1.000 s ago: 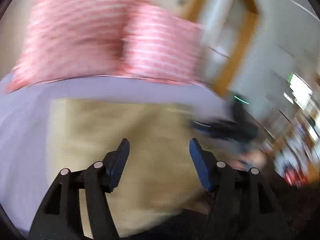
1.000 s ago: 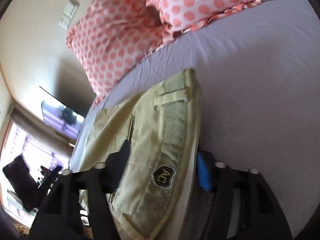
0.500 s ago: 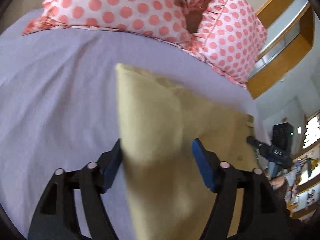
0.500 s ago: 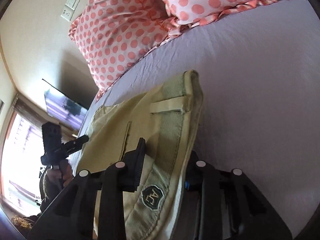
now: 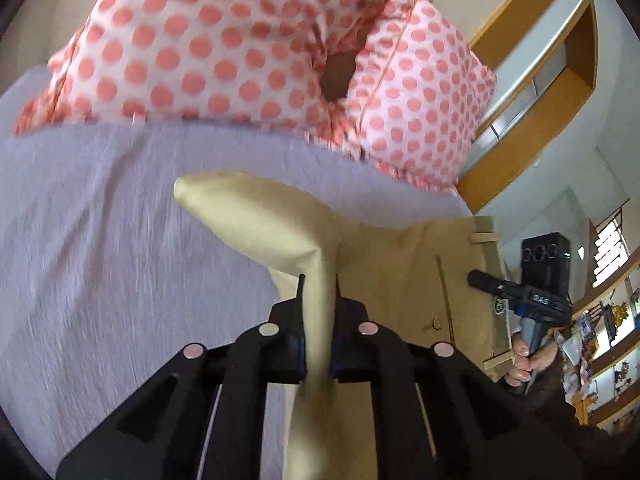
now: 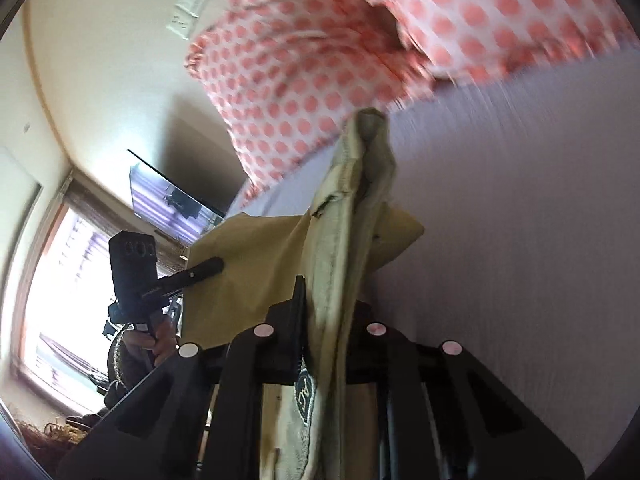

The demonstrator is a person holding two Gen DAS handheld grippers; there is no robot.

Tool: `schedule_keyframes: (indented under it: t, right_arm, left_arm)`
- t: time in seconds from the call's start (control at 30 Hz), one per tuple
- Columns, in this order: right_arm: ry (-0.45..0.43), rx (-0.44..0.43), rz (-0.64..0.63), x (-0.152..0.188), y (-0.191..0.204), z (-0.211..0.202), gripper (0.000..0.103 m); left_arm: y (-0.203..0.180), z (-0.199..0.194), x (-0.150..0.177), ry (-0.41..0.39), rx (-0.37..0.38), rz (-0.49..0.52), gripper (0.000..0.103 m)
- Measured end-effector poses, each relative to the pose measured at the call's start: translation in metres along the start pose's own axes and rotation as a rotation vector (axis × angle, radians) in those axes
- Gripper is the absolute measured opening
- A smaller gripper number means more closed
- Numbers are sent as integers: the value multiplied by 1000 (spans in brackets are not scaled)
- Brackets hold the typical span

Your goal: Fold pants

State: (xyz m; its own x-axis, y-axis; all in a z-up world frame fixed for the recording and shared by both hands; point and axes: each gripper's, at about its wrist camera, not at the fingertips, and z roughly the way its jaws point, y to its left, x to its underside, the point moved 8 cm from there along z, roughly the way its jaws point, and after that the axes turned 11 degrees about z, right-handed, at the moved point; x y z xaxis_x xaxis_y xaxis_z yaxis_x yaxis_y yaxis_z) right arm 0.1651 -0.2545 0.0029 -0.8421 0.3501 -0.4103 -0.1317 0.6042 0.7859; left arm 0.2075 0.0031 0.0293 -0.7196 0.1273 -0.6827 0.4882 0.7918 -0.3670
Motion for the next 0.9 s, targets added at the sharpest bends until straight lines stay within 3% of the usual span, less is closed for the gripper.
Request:
schedule_keyframes:
  t: [0.17,0.23,0.27,0.3,0.33,0.37,0.4,0.43,0.47,0.5,0.53,0.6,0.63,0.7,0.73,0.8,0.9]
  right_arm:
    - [-111,44,-36,-74,4,4,13]
    - [-138,135,-25,-95,-18,22,14]
    - [-130,187,-9,-100,-30,33,16]
    - [-111,281,14,-101,-50,46,20]
    - [-94,365,32,-101,-65,53,25]
    - [-82,424,50,-101,-76,54,36]
    - [-101,442,76,-100,-82,46,41]
    - [-139,451,78,-100,-82,35,46]
    - [-179,463,72,-100,-79,23,65]
    - [-219,453,67,-98,-73,10,76]
    - [-253,401,62,-96,-64,-1,77]
    - [-246,296,44,-81,-45,-8,77]
    - [-231,265,39,-76,-40,-6,77]
    - [-155,204,49,-62,-30,14,88]
    - [-125,208,66,-57,-34,20,90]
    - [-53,280,128,-50,-54,39,91]
    - [-83,367,129,-43,-45,24,91]
  left_arm:
    - [26,32,-55,-40,-187,63,10]
    - [42,54,-62,-20,-271,77,13]
    - [52,67,-62,18,-354,87,13]
    - [62,76,-58,56,-414,89,18]
    - [66,79,-54,67,-421,78,22]
    - [68,74,-49,55,-407,51,22]
    - [68,66,-46,35,-394,37,23]
    - [63,52,-42,3,-368,34,30]
    - [58,43,-39,-19,-350,37,36]
    - [51,34,-36,-48,-326,41,48]
    - [42,26,-33,-70,-292,47,59]
    - [14,23,-23,-80,-186,71,68]
    - [4,28,-19,-66,-154,76,76]
    - [-12,52,-4,7,-95,62,81]
    - [-13,66,3,59,-97,48,81]
    - [-5,89,15,147,-182,32,74]
    - [-17,66,20,109,-272,70,76]
